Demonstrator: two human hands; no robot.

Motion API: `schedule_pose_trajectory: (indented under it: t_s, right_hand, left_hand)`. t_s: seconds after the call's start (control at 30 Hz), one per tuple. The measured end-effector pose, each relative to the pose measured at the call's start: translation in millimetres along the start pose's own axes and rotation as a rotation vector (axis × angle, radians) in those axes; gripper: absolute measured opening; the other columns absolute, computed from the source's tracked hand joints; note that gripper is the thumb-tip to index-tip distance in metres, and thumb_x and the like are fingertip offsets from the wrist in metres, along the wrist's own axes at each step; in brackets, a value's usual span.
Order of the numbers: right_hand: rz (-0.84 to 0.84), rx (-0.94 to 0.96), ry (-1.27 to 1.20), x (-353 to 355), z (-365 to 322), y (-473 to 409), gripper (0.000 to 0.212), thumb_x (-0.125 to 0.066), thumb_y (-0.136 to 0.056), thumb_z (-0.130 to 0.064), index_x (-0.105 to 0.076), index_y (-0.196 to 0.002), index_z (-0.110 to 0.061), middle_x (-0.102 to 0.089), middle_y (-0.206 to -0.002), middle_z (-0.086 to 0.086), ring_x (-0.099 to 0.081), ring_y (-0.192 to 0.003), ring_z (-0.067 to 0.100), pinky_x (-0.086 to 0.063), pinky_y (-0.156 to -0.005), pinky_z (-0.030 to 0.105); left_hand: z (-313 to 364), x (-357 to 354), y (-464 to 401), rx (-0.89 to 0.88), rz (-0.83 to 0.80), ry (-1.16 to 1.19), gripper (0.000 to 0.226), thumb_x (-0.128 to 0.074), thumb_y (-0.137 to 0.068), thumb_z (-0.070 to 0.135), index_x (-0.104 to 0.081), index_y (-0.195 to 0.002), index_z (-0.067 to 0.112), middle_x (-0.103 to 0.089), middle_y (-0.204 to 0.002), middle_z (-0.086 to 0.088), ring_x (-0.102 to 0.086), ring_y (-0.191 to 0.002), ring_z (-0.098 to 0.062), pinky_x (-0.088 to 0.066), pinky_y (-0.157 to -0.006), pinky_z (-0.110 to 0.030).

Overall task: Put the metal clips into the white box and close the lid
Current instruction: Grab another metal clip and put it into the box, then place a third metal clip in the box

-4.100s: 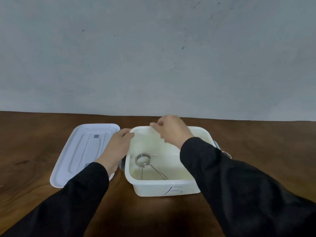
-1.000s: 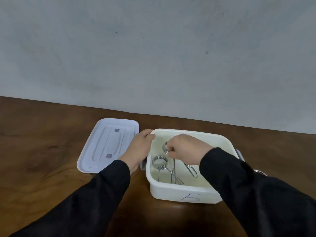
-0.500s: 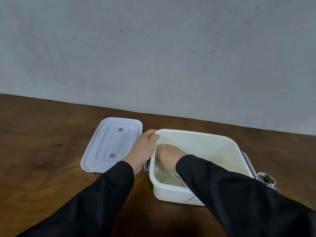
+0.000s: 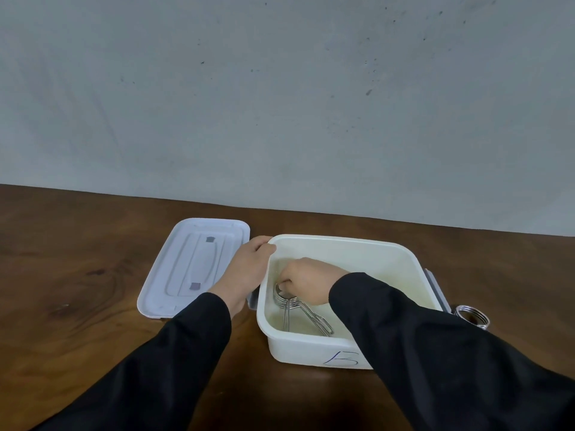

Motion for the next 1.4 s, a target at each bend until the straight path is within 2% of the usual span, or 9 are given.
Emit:
schedule_pose_trajectory:
  t_s: [0.13,0.3,0.4,0.57,0.83,1.07,1.13,1.27,1.4]
  right_hand:
    - [0.41,0.013,-0.245,78,21,49,0.028,-0.052,-0.1,-0.027,-0.067,-0.08,-0.013,-0.071,-0.08,0.004,-0.061,-0.071,0.022,-0.046,-0.065,0.033]
    - [0.741,-0.343,-0.325,133,156,135,0.034,-0.054,-0.098,-0.043,-0.07,-0.084,-0.017,-0.07,-0.075,0.008,-0.066,-0.07,0.027,-0.056,-0.066,0.038]
    - [0.66,-0.614,-0.241,110,242,175,0.027,-0.054,-0.099,-0.039,-0.069,-0.103,-0.017,-0.07,-0.092,0.0,-0.067,-0.084,0.025,-0.054,-0.075,0.037]
    - [0.185,-0.896,-0.131,12,324,212,0.029,-0.063,-0.096,-0.031,-0.066,-0.117,-0.011,-0.07,-0.113,0.006,-0.065,-0.1,0.021,-0.053,-0.091,0.034]
    - [0.09,-0.999,-0.128,-24,336,221,0.028,-0.066,-0.092,-0.031,-0.076,-0.101,-0.006,-0.075,-0.103,0.01,-0.069,-0.1,0.027,-0.054,-0.084,0.032]
    - [0.17,-1.024,-0.144,-16,342,227,0.025,-0.066,-0.094,-0.029,-0.078,-0.098,-0.008,-0.076,-0.097,0.008,-0.071,-0.094,0.025,-0.058,-0.088,0.035]
    - [0.231,-1.011,-0.134,5,336,236,0.026,-0.064,-0.095,-0.03,-0.078,-0.088,-0.009,-0.076,-0.087,0.009,-0.072,-0.08,0.023,-0.06,-0.078,0.034]
    - [0.496,-0.855,-0.077,91,290,251,0.022,-0.065,-0.092,-0.03,-0.077,-0.082,-0.014,-0.073,-0.077,0.009,-0.068,-0.073,0.026,-0.054,-0.068,0.034]
    - [0.663,-0.536,-0.275,172,177,239,0.03,-0.07,-0.088,-0.037,-0.068,-0.061,-0.025,-0.065,-0.06,0.002,-0.059,-0.057,0.019,-0.043,-0.058,0.029]
  left_hand:
    - [2,2,0,-0.015,0.027,-0.016,0.027,-0.045,-0.105,0.023,-0.068,-0.118,0.025,-0.071,-0.112,0.004,-0.065,-0.103,-0.017,-0.051,-0.077,-0.029]
    - [-2,1,-1,0.001,0.029,0.006,0.023,-0.049,-0.103,0.028,-0.071,-0.109,0.028,-0.074,-0.109,0.003,-0.068,-0.104,-0.021,-0.055,-0.087,-0.038]
    - [-6,-4,2,0.031,-0.015,0.033,0.021,-0.053,-0.104,0.034,-0.072,-0.107,0.028,-0.077,-0.103,-0.003,-0.071,-0.099,-0.026,-0.057,-0.076,-0.036]
    - [-5,-6,3,0.042,-0.011,0.05,0.021,-0.052,-0.105,0.032,-0.072,-0.109,0.026,-0.077,-0.099,-0.004,-0.069,-0.082,-0.021,-0.051,-0.063,-0.031]
    - [-2,-9,7,0.054,-0.012,0.025,0.021,-0.051,-0.105,0.031,-0.07,-0.101,0.024,-0.066,-0.073,0.0,-0.056,-0.054,-0.014,-0.039,-0.042,-0.025]
    - [0,-9,8,0.046,-0.018,0.026,0.019,-0.05,-0.106,0.031,-0.069,-0.101,0.029,-0.069,-0.085,-0.001,-0.06,-0.067,-0.018,-0.042,-0.051,-0.028]
    - [-1,-8,8,0.049,-0.019,0.026,0.019,-0.051,-0.105,0.031,-0.069,-0.1,0.029,-0.068,-0.082,0.0,-0.059,-0.065,-0.017,-0.041,-0.049,-0.028]
    - [-4,-7,8,0.038,-0.018,0.047,0.02,-0.052,-0.104,0.03,-0.071,-0.105,0.024,-0.072,-0.088,-0.003,-0.063,-0.07,-0.02,-0.045,-0.054,-0.029]
    - [-5,-7,9,0.032,-0.013,0.063,0.022,-0.051,-0.105,0.029,-0.071,-0.11,0.022,-0.073,-0.094,-0.003,-0.065,-0.074,-0.02,-0.048,-0.058,-0.03]
Point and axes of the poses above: each hand's wrist, its own y-axis away from the middle knuckle, its own x-axis out of the back of the hand, z = x × y, the point moved 10 cm from there along -y, towards the middle knuckle
